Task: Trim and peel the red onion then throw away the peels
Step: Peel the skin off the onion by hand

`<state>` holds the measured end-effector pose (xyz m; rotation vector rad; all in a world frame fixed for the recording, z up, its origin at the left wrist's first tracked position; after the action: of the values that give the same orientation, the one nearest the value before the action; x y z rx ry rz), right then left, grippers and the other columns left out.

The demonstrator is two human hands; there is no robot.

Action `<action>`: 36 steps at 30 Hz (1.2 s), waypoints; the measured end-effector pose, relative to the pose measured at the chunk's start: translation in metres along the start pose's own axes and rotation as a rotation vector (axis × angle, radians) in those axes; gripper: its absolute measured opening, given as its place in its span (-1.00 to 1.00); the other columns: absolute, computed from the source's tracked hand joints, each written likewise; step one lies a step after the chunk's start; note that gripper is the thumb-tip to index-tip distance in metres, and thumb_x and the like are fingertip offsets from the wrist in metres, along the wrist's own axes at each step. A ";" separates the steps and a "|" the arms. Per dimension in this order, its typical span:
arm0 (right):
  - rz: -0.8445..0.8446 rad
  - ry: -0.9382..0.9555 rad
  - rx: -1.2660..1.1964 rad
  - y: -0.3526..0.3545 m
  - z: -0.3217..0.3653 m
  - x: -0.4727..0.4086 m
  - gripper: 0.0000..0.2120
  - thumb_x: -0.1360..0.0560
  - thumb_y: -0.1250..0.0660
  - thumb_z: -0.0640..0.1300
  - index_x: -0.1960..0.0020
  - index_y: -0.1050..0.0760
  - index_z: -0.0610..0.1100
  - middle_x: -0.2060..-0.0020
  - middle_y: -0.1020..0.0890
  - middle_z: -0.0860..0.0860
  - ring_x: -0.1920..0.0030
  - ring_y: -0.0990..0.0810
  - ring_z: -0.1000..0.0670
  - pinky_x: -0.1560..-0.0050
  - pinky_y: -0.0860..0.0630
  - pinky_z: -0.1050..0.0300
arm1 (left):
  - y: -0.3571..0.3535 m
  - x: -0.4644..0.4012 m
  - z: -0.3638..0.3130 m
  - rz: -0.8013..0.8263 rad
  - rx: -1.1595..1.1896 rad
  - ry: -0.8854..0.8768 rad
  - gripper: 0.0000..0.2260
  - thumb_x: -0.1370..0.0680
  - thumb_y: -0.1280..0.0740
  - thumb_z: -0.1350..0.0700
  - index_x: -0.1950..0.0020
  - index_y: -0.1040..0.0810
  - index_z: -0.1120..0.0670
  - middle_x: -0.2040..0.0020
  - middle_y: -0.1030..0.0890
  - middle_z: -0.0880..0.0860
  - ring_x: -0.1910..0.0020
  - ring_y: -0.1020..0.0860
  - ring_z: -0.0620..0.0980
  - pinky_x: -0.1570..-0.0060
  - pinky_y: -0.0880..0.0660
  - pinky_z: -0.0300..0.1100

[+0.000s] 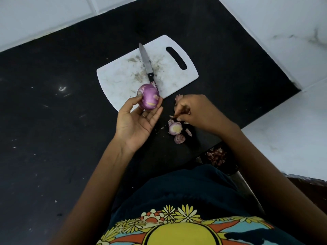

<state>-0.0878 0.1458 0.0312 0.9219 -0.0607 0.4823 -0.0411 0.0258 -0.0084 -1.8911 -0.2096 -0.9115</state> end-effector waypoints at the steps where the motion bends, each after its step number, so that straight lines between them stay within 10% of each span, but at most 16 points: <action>1: -0.014 -0.031 0.038 0.000 -0.005 0.000 -0.93 -0.37 -0.46 -0.24 0.18 -0.62 -0.11 0.12 -0.64 0.01 0.11 -0.62 0.03 0.04 -0.57 0.03 | 0.001 0.000 0.000 0.010 0.010 0.009 -0.60 -0.51 -0.26 0.14 -0.31 -0.43 0.27 -0.09 -0.62 0.20 -0.03 -0.66 0.08 -0.14 -0.55 -0.05; 8: -0.087 -0.053 0.233 -0.001 -0.007 0.000 -0.63 -0.41 -0.42 0.04 -0.17 -0.55 -0.07 -0.10 -0.50 -0.07 -0.12 -0.45 -0.09 -0.08 -0.44 -0.04 | -0.008 0.002 0.002 0.112 0.008 0.016 -0.61 -0.37 -0.19 0.18 -0.15 -0.51 0.29 -0.09 -0.63 0.19 -0.09 -0.63 0.16 -0.13 -0.56 0.04; 13: -0.220 0.035 -0.208 0.017 0.017 0.007 -0.81 -0.47 -0.35 -0.10 -0.04 -0.59 -0.13 -0.01 -0.55 -0.11 -0.02 -0.54 -0.06 -0.09 -0.49 -0.03 | -0.016 0.005 0.003 0.226 0.083 0.036 -0.52 -0.38 -0.14 0.12 -0.25 -0.50 0.26 -0.11 -0.62 0.21 -0.12 -0.61 0.22 -0.13 -0.55 0.08; 23: -0.345 0.193 -0.312 0.032 0.052 0.020 -0.75 -0.41 -0.36 -0.16 -0.09 -0.58 -0.07 0.00 -0.52 -0.02 -0.09 -0.51 -0.05 -0.13 -0.47 -0.01 | -0.010 0.001 0.003 0.172 0.019 0.067 -0.51 -0.54 -0.17 -0.14 -0.22 -0.55 0.23 -0.07 -0.64 0.20 0.00 -0.66 0.11 0.02 -0.63 -0.02; 27: -0.354 0.178 -0.213 0.028 0.056 0.023 -0.68 -0.36 -0.36 0.03 -0.10 -0.58 0.02 -0.09 -0.49 0.00 -0.21 -0.41 -0.07 -0.18 -0.38 -0.16 | -0.010 0.001 0.004 0.203 -0.027 0.052 -0.48 -0.55 -0.12 -0.11 -0.28 -0.52 0.25 -0.16 -0.61 0.21 -0.14 -0.61 0.13 -0.21 -0.50 0.05; 36: -0.311 0.193 0.040 0.014 0.068 0.023 -0.28 -0.17 -0.30 0.41 -0.27 -0.46 0.14 -0.17 -0.42 0.17 -0.23 -0.21 0.03 -0.12 -0.18 0.05 | -0.019 0.007 0.013 0.304 -0.041 0.102 -0.58 -0.46 -0.14 -0.08 0.03 -0.62 0.21 0.04 -0.66 0.15 0.04 -0.66 0.16 0.17 -0.62 0.03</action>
<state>-0.0630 0.1089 0.0890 0.9005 0.2650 0.2814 -0.0396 0.0444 0.0065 -1.8453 0.1564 -0.8050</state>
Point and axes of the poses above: each hand's wrist, its own x-axis away from the middle knuckle, its own y-axis out of the back of the hand, z = x × y, the point moved 10 cm from there along -x, towards the middle knuckle
